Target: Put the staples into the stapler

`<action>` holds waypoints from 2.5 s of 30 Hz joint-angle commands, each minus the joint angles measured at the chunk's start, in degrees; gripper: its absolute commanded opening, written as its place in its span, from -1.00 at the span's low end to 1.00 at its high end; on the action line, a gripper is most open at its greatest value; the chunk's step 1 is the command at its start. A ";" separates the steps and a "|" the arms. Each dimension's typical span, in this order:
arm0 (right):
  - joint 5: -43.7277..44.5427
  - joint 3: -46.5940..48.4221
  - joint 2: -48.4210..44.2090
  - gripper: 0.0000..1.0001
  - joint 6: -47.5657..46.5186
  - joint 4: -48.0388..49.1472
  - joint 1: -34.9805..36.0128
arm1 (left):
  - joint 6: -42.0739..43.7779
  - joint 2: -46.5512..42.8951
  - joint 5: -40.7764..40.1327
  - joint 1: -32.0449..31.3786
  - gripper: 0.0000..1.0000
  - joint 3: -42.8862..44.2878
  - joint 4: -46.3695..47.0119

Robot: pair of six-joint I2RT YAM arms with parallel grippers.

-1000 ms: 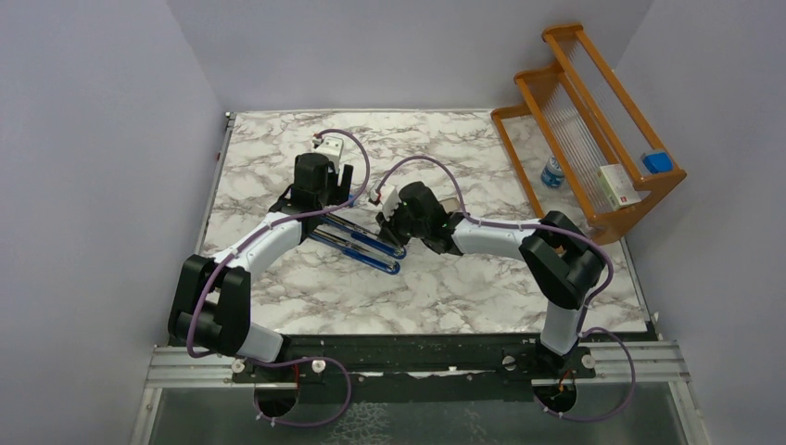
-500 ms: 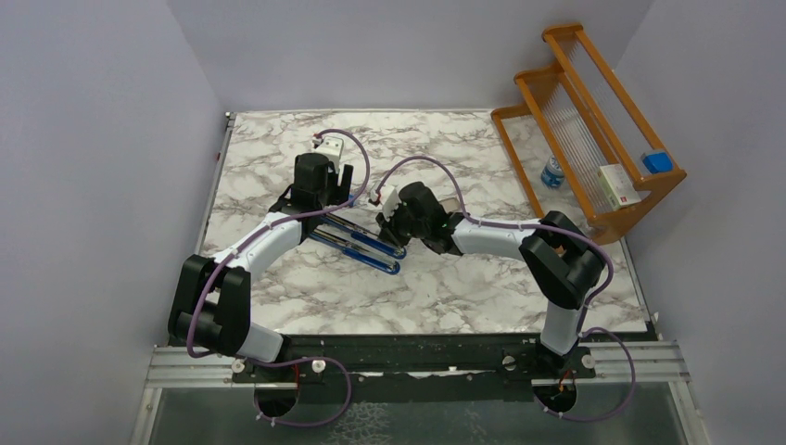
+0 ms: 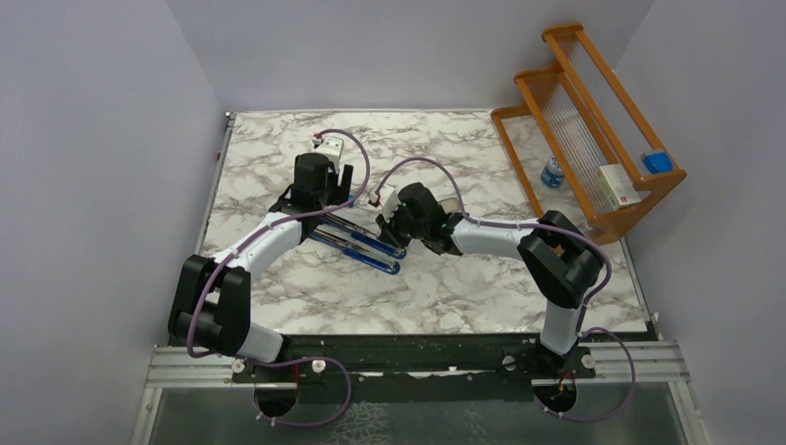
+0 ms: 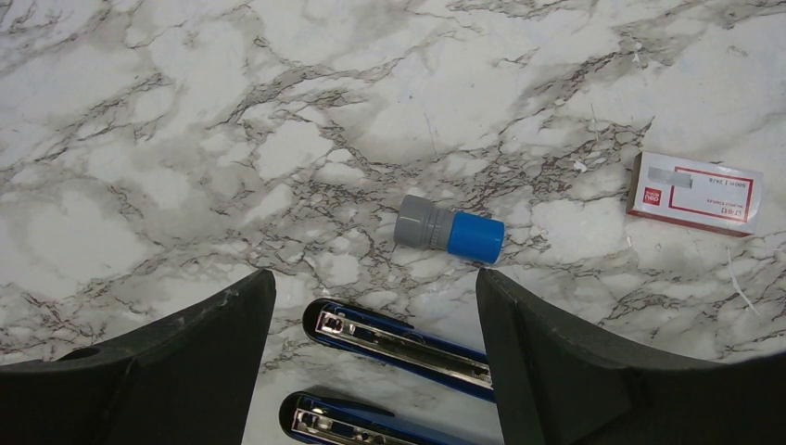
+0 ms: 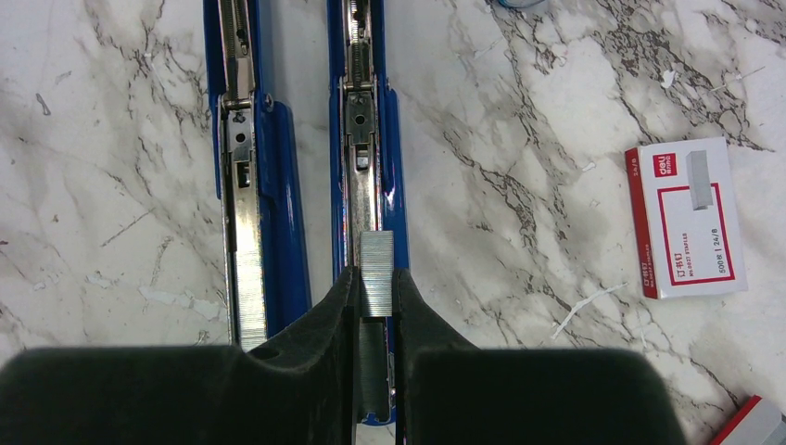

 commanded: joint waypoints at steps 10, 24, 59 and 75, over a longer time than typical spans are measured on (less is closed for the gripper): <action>-1.68 2.56 1.87 -0.99 -0.52 -2.61 0.42 | 0.57 -0.27 0.78 0.49 0.65 -0.80 1.12; 0.04 5.29 2.83 -0.98 -1.04 -7.72 0.39 | 0.64 -0.27 0.87 0.43 0.65 -0.85 1.15; 6.14 12.53 5.30 -0.96 2.24 -19.88 0.42 | 0.60 -0.20 1.13 0.51 0.65 -0.81 1.27; 0.49 9.18 0.14 -0.96 1.64 -11.61 0.42 | 0.63 -0.28 1.21 0.62 0.65 -0.82 1.30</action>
